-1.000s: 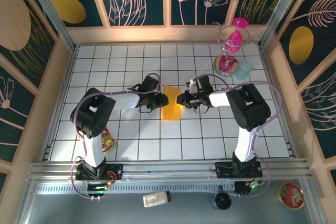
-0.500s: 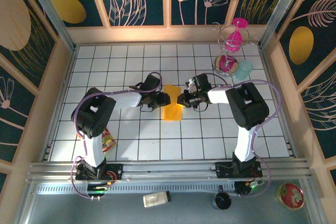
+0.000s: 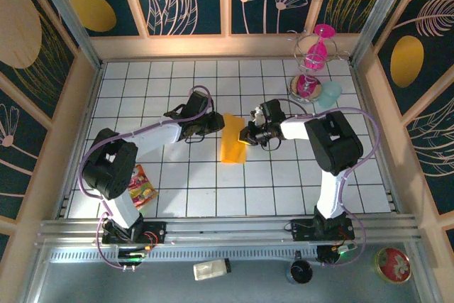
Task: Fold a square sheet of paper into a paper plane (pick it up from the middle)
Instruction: Hold the square sheet of paper at the center of the table.
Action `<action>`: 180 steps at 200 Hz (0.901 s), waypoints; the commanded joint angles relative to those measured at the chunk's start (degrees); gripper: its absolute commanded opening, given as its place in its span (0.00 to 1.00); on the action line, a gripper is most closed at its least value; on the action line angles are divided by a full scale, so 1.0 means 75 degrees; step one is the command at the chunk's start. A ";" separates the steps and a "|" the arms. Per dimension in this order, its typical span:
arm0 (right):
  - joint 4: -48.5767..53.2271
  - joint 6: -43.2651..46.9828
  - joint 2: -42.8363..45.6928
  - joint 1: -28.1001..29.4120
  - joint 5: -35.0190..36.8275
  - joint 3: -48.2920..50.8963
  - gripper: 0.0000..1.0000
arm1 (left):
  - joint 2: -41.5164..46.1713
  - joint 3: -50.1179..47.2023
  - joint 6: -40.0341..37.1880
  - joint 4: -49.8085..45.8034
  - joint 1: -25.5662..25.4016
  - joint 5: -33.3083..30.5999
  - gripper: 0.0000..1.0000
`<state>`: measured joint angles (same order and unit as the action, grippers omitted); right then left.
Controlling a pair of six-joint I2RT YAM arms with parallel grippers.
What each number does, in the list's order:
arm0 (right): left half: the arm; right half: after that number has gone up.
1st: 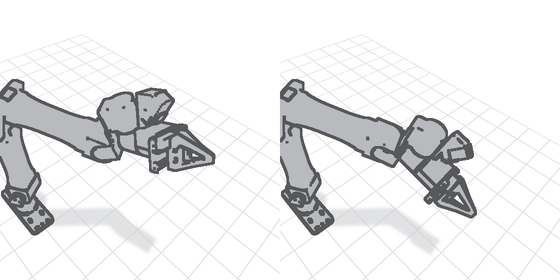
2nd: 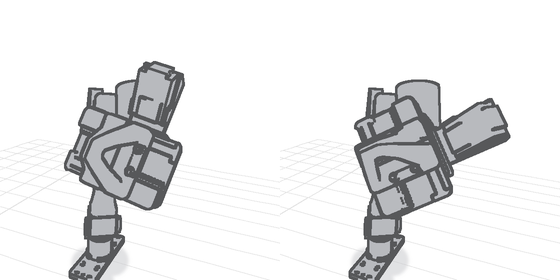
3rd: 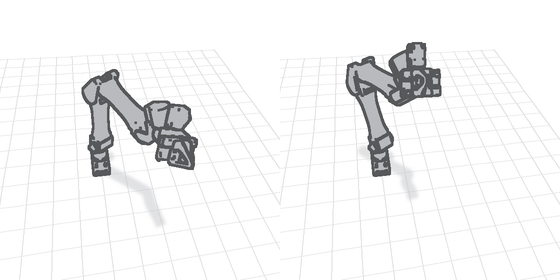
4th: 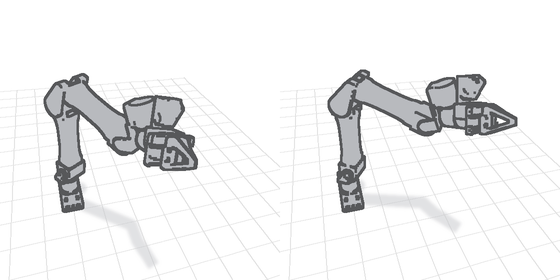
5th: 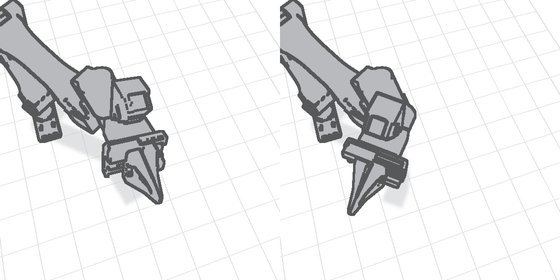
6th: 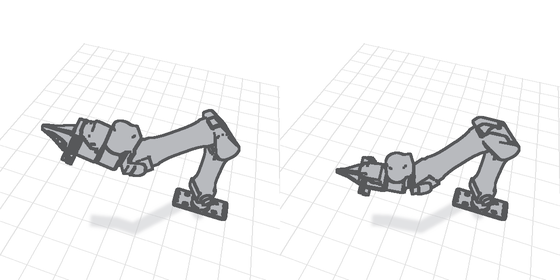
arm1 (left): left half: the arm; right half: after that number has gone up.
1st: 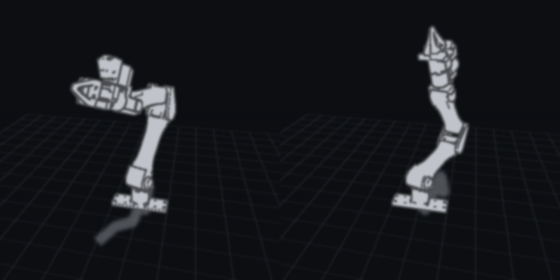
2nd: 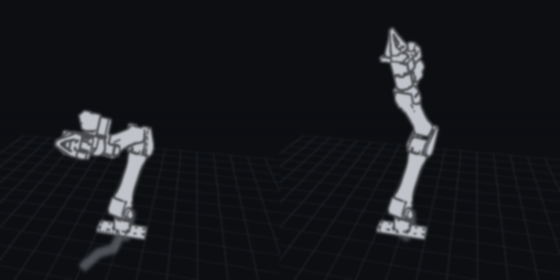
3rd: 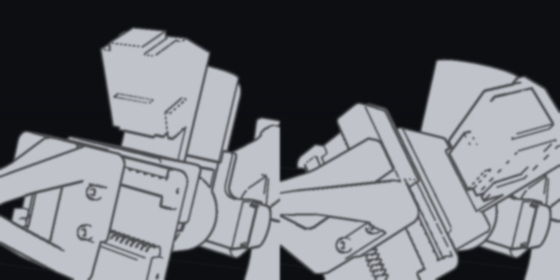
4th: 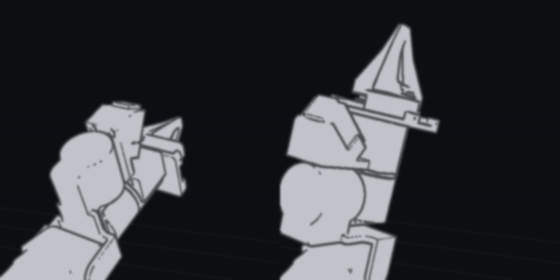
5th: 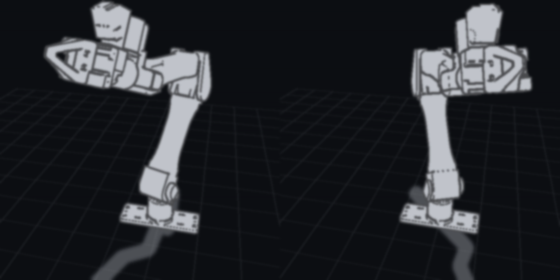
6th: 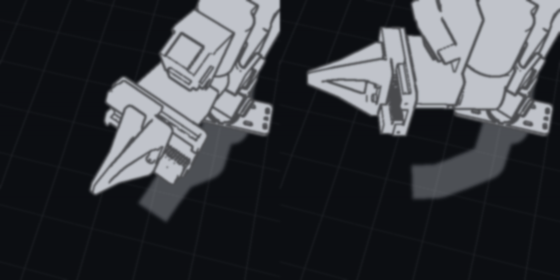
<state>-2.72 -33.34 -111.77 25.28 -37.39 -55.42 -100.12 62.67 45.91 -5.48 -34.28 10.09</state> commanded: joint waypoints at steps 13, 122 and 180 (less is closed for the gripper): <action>0.1143 0.0166 -0.1012 0.0050 0.1692 0.0520 0.05 | -0.0353 -0.0159 0.0562 0.1188 -0.0169 0.1730 0.18; 0.0679 -0.0043 -0.0803 0.0063 0.0922 0.0436 0.08 | -0.0590 -0.0247 0.0098 -0.0120 -0.0236 0.0267 0.45; 0.0492 -0.0203 -0.0609 0.0065 0.0595 0.0283 0.11 | -0.1276 0.0163 -0.0071 -0.0381 -0.0398 0.0352 0.54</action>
<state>-3.62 -34.89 -111.48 24.95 -39.13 -55.44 -107.09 61.67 46.72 -4.95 -36.45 12.99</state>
